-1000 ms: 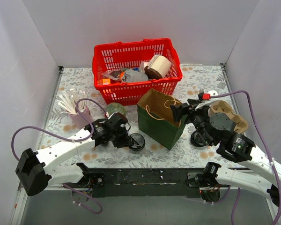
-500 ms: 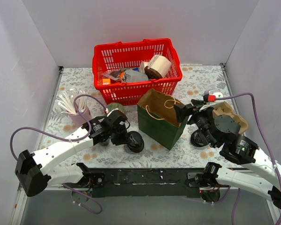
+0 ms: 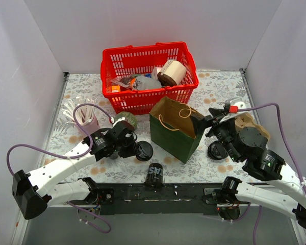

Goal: Pack the takeout coffee

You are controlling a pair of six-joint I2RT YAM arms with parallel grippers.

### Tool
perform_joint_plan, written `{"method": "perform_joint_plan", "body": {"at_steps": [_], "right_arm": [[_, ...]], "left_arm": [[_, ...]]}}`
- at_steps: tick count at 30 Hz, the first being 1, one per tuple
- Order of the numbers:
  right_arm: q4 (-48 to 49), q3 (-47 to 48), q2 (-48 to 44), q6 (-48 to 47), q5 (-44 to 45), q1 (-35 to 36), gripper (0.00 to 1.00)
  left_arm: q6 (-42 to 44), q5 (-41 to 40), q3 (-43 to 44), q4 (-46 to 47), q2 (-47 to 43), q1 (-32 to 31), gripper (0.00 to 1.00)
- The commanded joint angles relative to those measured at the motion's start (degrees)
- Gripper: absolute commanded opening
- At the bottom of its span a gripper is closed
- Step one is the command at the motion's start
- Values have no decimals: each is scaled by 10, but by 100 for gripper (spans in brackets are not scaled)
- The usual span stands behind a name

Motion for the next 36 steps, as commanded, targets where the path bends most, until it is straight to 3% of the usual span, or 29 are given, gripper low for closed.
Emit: {"method": "perform_joint_plan", "body": {"at_steps": [1,2,5,6,9,12,15,21,28,36], "right_arm": [[27,16,14,-61,-121,0,86],[29,18,13,-79,-164,1,86],[21,32,34,-150,-430,0,85],[13,54,50,-155,-563,1,84],[-30,76,130,-183,-664,35,81],[-82,85,187,-225,-508,136,83],[-84,57,211,-208,-437,179,84],[-158,4,266,-189,-343,253,84],[-262,-37,311,-109,-233,285,87],[-336,25,374,-107,-219,309,87]], "left_arm": [[11,8,-5,18,-14,-2,0],[11,7,-5,20,-18,-2,0],[10,7,-6,22,-21,-2,0],[7,4,-6,20,-23,-3,0],[-6,-12,-11,18,-32,-2,0],[-23,-30,-23,16,-50,-2,0],[-36,-34,-41,24,-71,-1,0],[-42,-46,-43,13,-83,-1,0],[-40,-51,-51,1,-97,-1,0],[-29,-46,-55,3,-92,-1,0]]}}
